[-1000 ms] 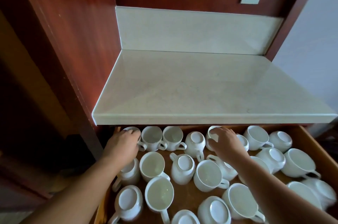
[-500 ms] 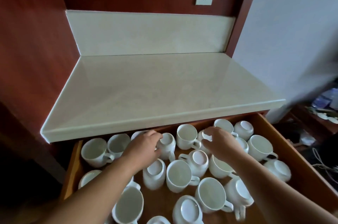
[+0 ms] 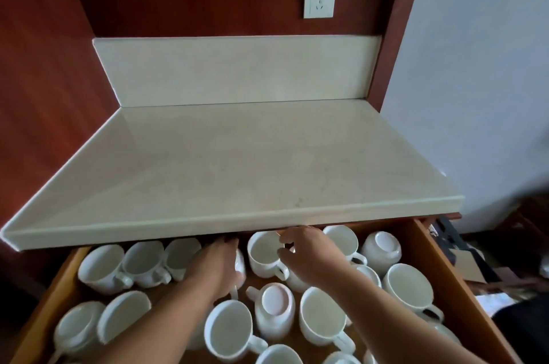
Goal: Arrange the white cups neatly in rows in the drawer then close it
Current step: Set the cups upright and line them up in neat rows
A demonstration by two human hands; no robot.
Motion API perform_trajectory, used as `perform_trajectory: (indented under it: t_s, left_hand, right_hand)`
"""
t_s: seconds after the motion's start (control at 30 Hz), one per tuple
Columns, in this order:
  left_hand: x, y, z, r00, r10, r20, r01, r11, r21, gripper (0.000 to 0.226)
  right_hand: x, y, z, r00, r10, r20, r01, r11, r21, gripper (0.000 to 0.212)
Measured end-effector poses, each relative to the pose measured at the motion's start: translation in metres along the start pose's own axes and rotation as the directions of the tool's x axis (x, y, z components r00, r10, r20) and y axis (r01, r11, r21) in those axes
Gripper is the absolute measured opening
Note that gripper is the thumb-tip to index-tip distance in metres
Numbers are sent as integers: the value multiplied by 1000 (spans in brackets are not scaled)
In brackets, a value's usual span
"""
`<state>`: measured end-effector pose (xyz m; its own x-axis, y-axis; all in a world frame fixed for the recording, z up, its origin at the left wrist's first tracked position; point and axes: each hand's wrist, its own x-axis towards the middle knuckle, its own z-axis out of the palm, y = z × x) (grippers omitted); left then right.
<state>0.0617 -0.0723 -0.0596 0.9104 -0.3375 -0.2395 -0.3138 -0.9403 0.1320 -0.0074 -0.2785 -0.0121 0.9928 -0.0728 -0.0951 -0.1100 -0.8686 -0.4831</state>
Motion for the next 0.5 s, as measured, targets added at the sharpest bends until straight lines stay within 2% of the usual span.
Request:
perform_trajectory:
  t_s: [0.13,0.33,0.4,0.5]
  left_hand:
    - [-6,1,-3,998,-17,-60,15,999,-34,75]
    - [-38,-6,-11,951,-57,-304,0,983,-184,69]
    - [-49,-8,-16,923,-113,-369,7,961,-277,61]
    - [-63,-9,-24,908,-250,-336,48,858,-511,58]
  right_hand:
    - [1,4,-2,1000,11,14,-12,999,48,32]
    - [-4,-9,-2,996,76,57,-80,993,91,21]
    - [-6,-15,0,991,95,93,-105,987,119,18]
    - [-15,-28,0,985,119,122,-145,962,232,16]
